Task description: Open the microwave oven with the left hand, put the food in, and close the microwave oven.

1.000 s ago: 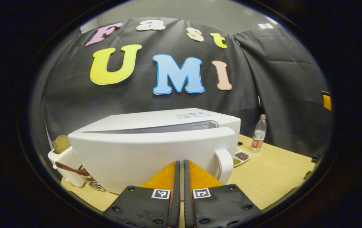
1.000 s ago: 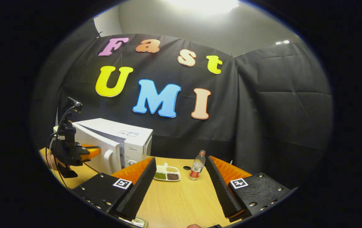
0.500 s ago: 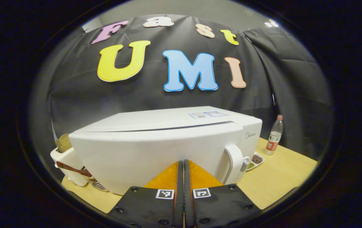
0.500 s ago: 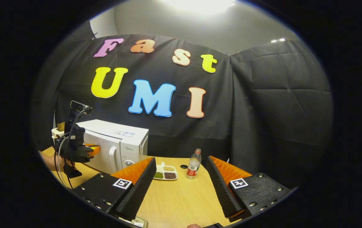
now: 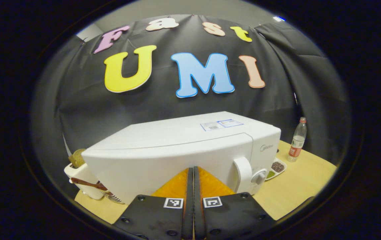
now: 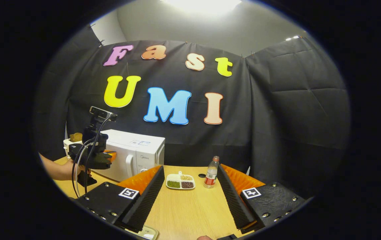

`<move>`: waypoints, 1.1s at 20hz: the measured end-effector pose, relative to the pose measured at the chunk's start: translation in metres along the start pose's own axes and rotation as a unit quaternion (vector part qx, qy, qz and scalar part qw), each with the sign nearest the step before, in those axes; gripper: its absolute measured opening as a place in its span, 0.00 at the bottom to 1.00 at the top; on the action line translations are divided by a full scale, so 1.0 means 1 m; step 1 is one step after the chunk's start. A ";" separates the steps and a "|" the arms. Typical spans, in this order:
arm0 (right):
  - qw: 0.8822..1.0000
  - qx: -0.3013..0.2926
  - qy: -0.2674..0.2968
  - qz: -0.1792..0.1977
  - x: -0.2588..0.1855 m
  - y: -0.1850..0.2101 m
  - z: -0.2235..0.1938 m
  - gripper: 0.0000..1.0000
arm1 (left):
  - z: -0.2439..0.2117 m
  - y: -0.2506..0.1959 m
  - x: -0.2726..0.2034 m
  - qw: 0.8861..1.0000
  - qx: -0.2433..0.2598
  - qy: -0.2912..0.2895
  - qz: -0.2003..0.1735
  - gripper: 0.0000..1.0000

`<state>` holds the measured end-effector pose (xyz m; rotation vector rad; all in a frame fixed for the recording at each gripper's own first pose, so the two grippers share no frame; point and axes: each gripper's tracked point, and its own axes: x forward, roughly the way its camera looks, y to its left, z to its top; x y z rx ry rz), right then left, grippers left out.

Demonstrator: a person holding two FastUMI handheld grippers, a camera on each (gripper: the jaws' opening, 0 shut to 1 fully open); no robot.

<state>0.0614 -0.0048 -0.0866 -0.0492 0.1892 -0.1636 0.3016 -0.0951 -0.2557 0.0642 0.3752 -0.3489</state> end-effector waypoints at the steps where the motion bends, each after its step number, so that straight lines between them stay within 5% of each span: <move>1: 1.000 -0.001 -0.005 0.001 -0.001 -0.002 0.003 0.97 | 0.010 -0.003 -0.016 1.000 -0.001 -0.012 0.000 0.07; 15: 0.997 0.019 -0.038 0.067 -0.033 -0.025 0.021 0.97 | 0.082 -0.021 -0.240 0.994 -0.021 -0.084 0.072 0.07; 22: 0.993 0.032 -0.069 0.091 -0.058 -0.007 0.045 0.97 | 0.089 -0.003 -0.322 0.990 -0.016 -0.099 0.102 0.07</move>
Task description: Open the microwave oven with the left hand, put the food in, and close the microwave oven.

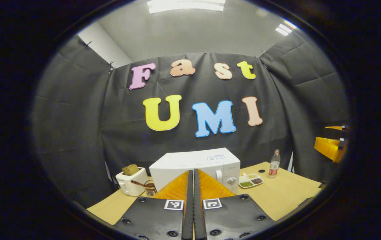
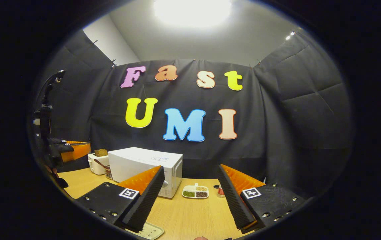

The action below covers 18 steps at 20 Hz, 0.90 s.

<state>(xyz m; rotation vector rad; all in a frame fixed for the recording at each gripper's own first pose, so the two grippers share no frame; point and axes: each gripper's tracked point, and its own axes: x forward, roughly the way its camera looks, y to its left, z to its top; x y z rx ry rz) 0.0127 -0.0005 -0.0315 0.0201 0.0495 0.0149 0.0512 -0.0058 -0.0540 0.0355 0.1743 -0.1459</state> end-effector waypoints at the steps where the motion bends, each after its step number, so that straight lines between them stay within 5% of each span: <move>1: 1.000 0.003 -0.001 0.005 -0.004 0.006 0.001 0.97 | -0.003 0.005 -0.009 1.000 -0.002 0.003 0.005 0.07; 5: 1.000 0.002 -0.007 0.014 -0.013 0.024 0.007 0.97 | -0.012 0.029 -0.046 1.000 -0.017 0.010 0.024 0.07; 7: 1.000 0.008 -0.005 0.015 -0.019 0.032 0.007 0.97 | -0.016 0.038 -0.059 0.999 -0.023 0.013 0.024 0.22; 12: 1.000 0.007 -0.001 0.011 -0.029 0.044 0.009 0.97 | -0.011 0.061 -0.075 0.999 -0.024 -0.003 0.034 0.40; 15: 1.000 0.003 -0.003 0.006 -0.035 0.046 0.011 0.97 | -0.006 0.066 -0.082 0.999 -0.025 -0.019 0.036 0.84; 18: 1.000 -0.001 -0.003 0.003 -0.040 0.049 0.015 0.97 | -0.004 0.070 -0.087 0.999 -0.015 -0.028 0.035 0.99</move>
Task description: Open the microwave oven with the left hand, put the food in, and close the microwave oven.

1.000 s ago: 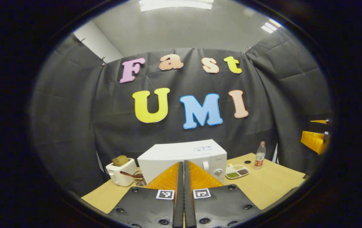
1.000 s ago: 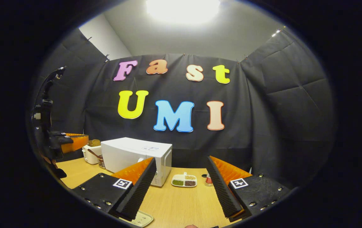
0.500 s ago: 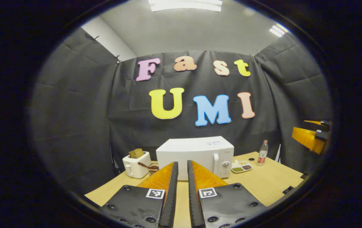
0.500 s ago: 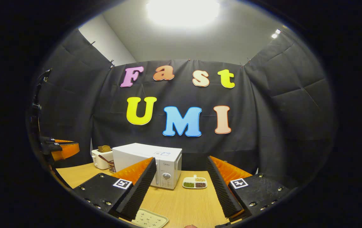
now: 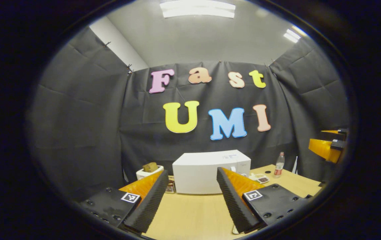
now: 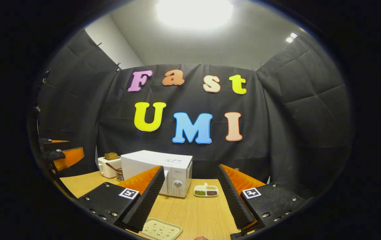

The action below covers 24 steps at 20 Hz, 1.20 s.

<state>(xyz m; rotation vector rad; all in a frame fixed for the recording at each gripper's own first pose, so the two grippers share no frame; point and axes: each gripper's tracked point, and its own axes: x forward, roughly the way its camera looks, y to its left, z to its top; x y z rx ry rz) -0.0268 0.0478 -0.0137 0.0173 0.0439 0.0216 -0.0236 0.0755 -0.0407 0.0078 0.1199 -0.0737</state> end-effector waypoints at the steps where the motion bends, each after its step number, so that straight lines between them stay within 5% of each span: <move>1: 1.000 -0.001 0.000 -0.002 0.000 0.001 0.001 0.97 | -0.001 -0.001 -0.001 1.000 0.003 -0.001 -0.002 0.99; 24: 0.999 0.007 -0.042 0.032 0.011 0.045 0.040 0.97 | 0.013 0.025 -0.008 0.999 0.019 -0.028 -0.003 0.96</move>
